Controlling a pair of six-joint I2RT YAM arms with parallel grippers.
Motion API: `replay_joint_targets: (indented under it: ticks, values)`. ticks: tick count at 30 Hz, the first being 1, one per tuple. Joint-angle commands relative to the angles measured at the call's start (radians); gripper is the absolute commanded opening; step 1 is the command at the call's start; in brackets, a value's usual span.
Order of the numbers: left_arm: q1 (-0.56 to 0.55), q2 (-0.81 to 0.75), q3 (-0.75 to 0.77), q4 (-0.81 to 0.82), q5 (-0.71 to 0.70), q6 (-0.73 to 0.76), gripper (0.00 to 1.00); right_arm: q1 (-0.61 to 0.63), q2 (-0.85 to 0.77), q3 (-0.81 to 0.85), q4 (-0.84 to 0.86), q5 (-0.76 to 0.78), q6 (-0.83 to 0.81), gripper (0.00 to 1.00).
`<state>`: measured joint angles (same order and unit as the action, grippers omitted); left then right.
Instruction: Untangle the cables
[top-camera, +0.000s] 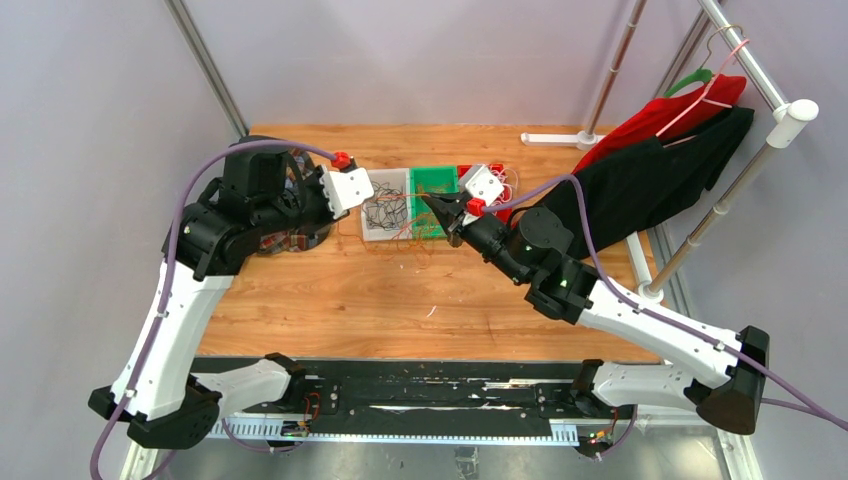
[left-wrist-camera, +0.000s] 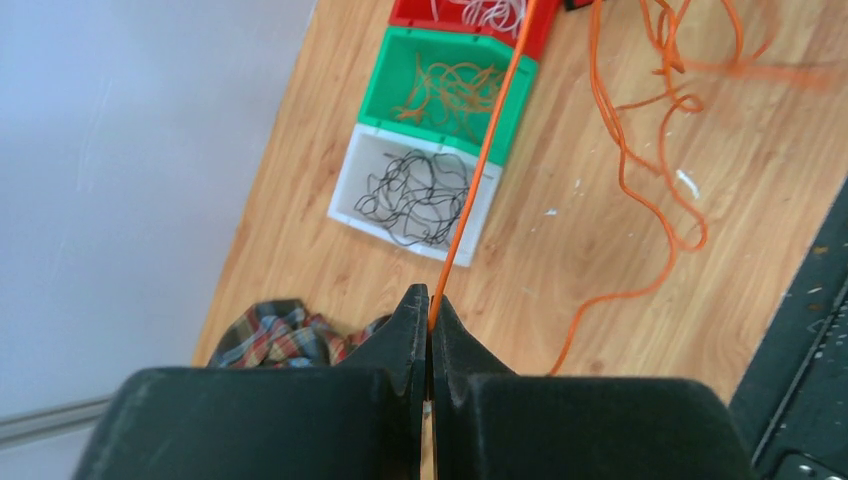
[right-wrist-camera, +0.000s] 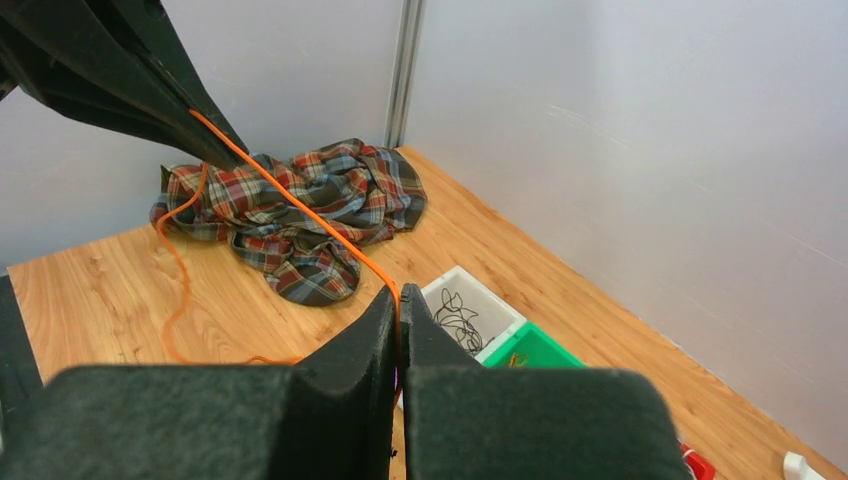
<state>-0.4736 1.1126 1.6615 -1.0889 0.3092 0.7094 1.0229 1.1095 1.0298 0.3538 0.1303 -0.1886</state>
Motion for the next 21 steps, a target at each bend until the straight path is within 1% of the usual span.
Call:
replay_joint_targets:
  ticks: [1,4,7,9,10,13,15,19,20,21]
  values:
    - [0.01,-0.019,-0.019,-0.006,-0.169,0.062,0.0,-0.029,-0.036,0.056,-0.033,0.112,-0.05,0.01]
    - [0.01,-0.025,-0.018,-0.005,-0.171,0.096,0.0,-0.03,-0.034,0.065,-0.044,0.103,-0.066,0.01]
    - [0.01,-0.022,0.005,-0.006,-0.205,0.148,0.0,-0.03,-0.034,0.067,-0.059,0.142,-0.117,0.01]
    - [0.01,-0.02,0.037,-0.008,-0.199,0.164,0.0,-0.033,-0.042,0.047,-0.052,0.161,-0.131,0.02]
    - [0.01,-0.021,0.06,-0.01,-0.171,0.155,0.0,-0.034,-0.045,0.036,-0.049,0.16,-0.137,0.02]
    - [0.01,-0.026,0.146,-0.033,-0.019,0.147,0.0,-0.044,-0.034,0.007,-0.028,0.173,-0.132,0.03]
    - [0.01,-0.015,0.183,-0.034,0.023,0.128,0.0,-0.048,-0.022,-0.001,-0.009,0.193,-0.127,0.01]
    - [0.009,0.016,0.214,-0.039,-0.048,0.133,0.0,-0.056,-0.008,-0.016,0.057,0.323,-0.15,0.01]
    - [0.01,0.019,0.215,-0.037,-0.059,0.134,0.0,-0.068,-0.007,-0.013,0.055,0.341,-0.138,0.01]
    - [0.009,0.021,0.22,-0.037,-0.058,0.122,0.01,-0.088,-0.007,-0.003,0.035,0.31,-0.105,0.01]
